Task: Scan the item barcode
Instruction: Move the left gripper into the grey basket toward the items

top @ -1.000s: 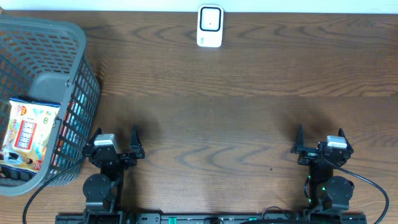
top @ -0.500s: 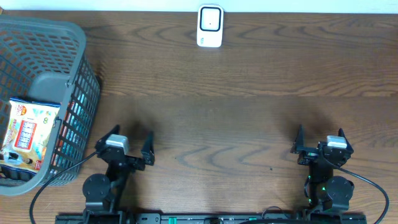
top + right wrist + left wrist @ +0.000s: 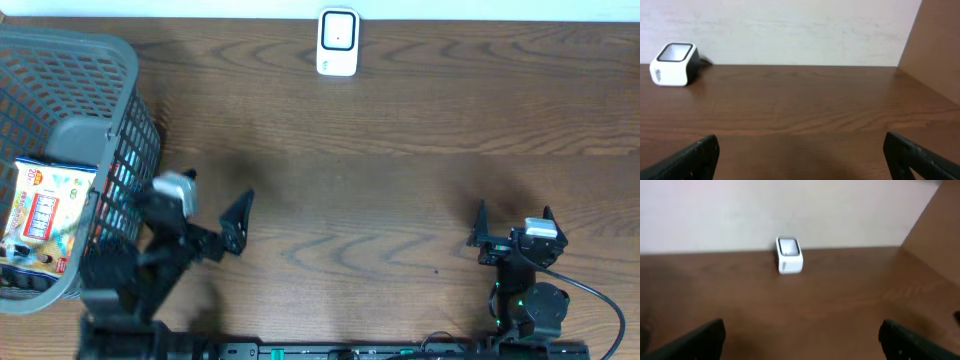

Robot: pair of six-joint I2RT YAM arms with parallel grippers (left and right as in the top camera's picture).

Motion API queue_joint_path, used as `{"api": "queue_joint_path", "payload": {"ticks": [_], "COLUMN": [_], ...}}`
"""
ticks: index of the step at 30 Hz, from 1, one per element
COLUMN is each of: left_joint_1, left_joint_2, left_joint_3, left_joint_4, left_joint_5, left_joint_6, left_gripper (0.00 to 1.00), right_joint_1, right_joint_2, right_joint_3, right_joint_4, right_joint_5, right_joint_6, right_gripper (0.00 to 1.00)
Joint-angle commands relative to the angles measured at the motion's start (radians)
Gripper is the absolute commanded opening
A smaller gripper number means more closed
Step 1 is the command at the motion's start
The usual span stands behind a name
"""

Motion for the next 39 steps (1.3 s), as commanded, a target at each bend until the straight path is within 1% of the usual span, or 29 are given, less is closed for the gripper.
{"api": "queue_joint_path", "payload": {"ticks": [1,3,5,9,10,11,15,17,20,22,25,27,31,32,35,39], "left_joint_1": [-0.002,-0.002,-0.002,-0.001,-0.001,-0.001,0.004,0.026,0.103,0.173,0.302,0.391,0.54,0.568,0.621,0.644], "left_joint_2": [0.137,0.209,0.253,0.282,0.286,0.294,0.347,0.392,0.487,0.548,0.625,0.661,0.737,0.761,0.833,0.959], "left_joint_3": [0.238,0.373,0.449,0.465,0.47,0.489,0.579,0.645,0.774,0.845,0.915,0.924,0.921,0.921,0.921,0.921], "left_joint_4": [-0.12,-0.223,-0.311,-0.291,-0.285,-0.288,-0.331,-0.374,-0.469,-0.525,-0.589,-0.618,-0.734,-0.764,-0.819,-0.877], "left_joint_5": [0.014,0.015,0.012,-0.008,-0.024,-0.096,-0.364,-0.452,-0.521,-0.533,-0.533,-0.532,-0.525,-0.525,-0.525,-0.526], "left_joint_6": [-0.013,-0.013,-0.007,-0.002,-0.02,-0.078,-0.241,-0.293,-0.378,-0.452,-0.6,-0.724,-0.964,-1.004,-1.07,-1.147], "left_gripper": [0.98,0.98,0.98,0.98,0.98,0.98,0.98,0.98,0.98,0.98,0.98,0.98,0.98,0.98,0.98,0.98], "right_joint_1": [0.008,0.008,0.008,0.008,0.008,0.008,0.008,0.008,0.008,0.008,0.008,0.008,0.008,0.008,0.008,0.008], "right_joint_2": [-0.002,-0.002,-0.002,-0.002,-0.002,-0.002,-0.002,-0.002,-0.002,-0.002,-0.002,-0.002,-0.002,-0.002,-0.002,-0.002], "right_joint_3": [-0.002,-0.002,-0.002,-0.002,-0.002,-0.002,-0.002,-0.002,-0.002,-0.002,-0.002,-0.002,-0.002,-0.002,-0.002,-0.002], "right_joint_4": [-0.003,-0.003,-0.003,-0.003,-0.003,-0.003,-0.003,-0.003,-0.003,-0.003,-0.003,-0.003,-0.003,-0.003,-0.003,-0.003], "right_joint_5": [-0.005,-0.005,-0.005,-0.005,-0.005,-0.005,-0.005,-0.005,-0.005,-0.005,-0.005,-0.005,-0.005,-0.005,-0.005,-0.005], "right_joint_6": [-0.012,-0.012,-0.012,-0.012,-0.012,-0.012,-0.012,-0.012,-0.012,-0.012,-0.012,-0.012,-0.012,-0.012,-0.012,-0.012], "right_gripper": [0.99,0.99,0.99,0.99,0.99,0.99,0.99,0.99,0.99,0.99,0.99,0.99,0.99,0.99,0.99,0.99]}}
